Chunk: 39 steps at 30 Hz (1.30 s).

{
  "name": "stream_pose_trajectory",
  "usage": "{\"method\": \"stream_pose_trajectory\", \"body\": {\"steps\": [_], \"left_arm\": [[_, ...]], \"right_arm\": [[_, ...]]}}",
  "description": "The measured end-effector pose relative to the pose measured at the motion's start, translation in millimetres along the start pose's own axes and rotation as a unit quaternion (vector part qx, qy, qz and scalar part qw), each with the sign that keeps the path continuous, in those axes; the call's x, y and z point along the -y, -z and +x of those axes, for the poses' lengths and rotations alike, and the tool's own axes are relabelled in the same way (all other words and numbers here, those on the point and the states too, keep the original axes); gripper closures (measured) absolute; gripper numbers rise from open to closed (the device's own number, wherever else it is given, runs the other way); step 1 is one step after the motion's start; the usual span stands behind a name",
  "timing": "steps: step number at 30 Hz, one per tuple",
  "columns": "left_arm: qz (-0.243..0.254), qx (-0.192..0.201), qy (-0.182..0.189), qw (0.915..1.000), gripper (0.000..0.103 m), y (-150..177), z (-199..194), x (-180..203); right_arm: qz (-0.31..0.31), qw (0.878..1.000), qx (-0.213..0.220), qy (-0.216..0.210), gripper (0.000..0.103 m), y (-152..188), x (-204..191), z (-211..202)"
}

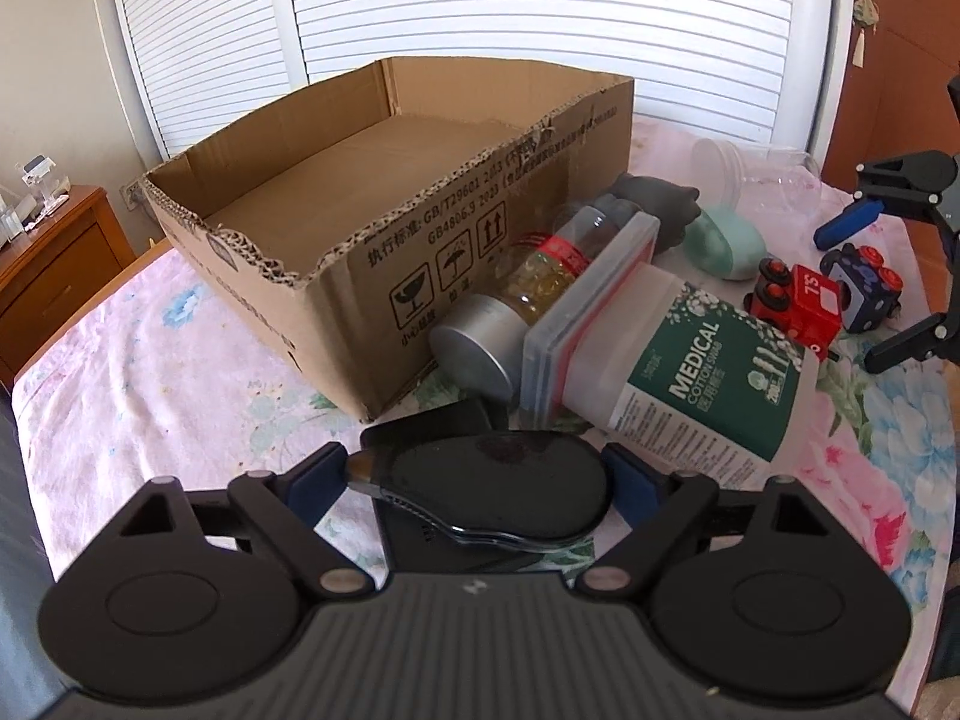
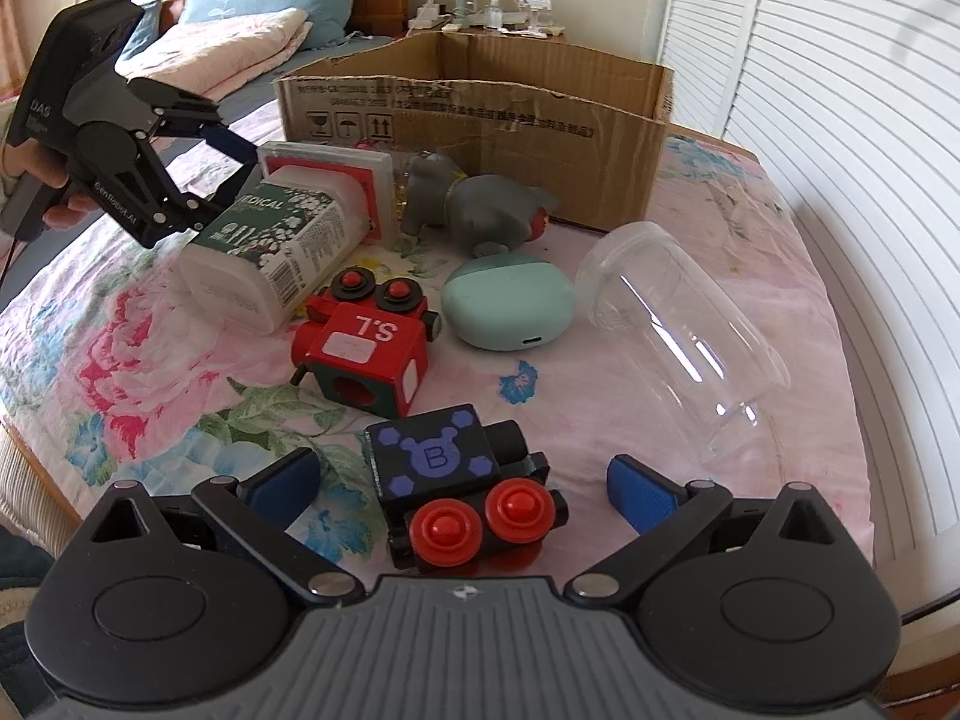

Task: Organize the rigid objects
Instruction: 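Reach left tool to the black oval object while right tool approaches the navy toy car, then close left gripper on the black oval object while right gripper closes on the navy car, then carry both objects into the cardboard box and open the left gripper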

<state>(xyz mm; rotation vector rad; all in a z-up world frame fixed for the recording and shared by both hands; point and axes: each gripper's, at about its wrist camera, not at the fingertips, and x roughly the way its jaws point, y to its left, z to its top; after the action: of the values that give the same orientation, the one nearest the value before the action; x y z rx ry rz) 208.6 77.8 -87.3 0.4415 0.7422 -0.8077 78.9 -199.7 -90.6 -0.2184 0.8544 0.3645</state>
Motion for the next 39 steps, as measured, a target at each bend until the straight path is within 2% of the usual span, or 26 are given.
{"method": "stream_pose_trajectory", "body": {"steps": [7, 10, 14, 16, 21, 31, 36, 39], "left_arm": [[0.01, -0.006, -0.003, 0.9999, 0.012, -0.2, -1.4, 1.3], [0.005, -0.009, 0.003, 0.9999, 0.013, 0.3, -1.0, -1.2], [0.001, -0.011, 0.003, 0.9999, 0.013, 0.7, -1.7, -1.0], [-0.003, -0.013, 0.002, 0.9999, 0.013, 1.6, -2.4, -1.0], [-0.006, -0.019, -0.008, 0.9998, 0.014, 2.4, -5.4, 0.7], [-0.023, -0.026, -0.024, 0.9991, 0.014, -2.6, -25.3, 5.6], [-0.024, -0.022, -0.038, 0.9987, 0.014, -14.7, -48.3, 13.2], [-0.018, -0.007, -0.045, 0.9988, 0.014, -28.1, -62.8, 20.5]], "right_arm": [[-0.02, 1.0, -0.001, -0.009, 0.0, -1.3, -5.5, -2.3], [-0.029, 0.999, -0.001, -0.014, 0.004, -2.3, -7.4, -2.1], [-0.032, 0.999, 0.0, -0.017, 0.018, -5.0, -7.2, -3.6], [-0.034, 0.999, -0.002, -0.016, 0.021, -5.7, -7.1, -4.1], [-0.036, 0.999, -0.007, -0.014, 0.043, -8.8, -6.4, -5.4], [-0.053, 0.998, -0.009, -0.017, 0.045, -11.5, -8.2, -10.2], [-0.08, 0.997, 0.0, -0.023, 0.047, -21.1, -7.5, -21.5], [-0.094, 0.995, 0.007, -0.025, 0.047, -27.9, -5.8, -26.2]]}}
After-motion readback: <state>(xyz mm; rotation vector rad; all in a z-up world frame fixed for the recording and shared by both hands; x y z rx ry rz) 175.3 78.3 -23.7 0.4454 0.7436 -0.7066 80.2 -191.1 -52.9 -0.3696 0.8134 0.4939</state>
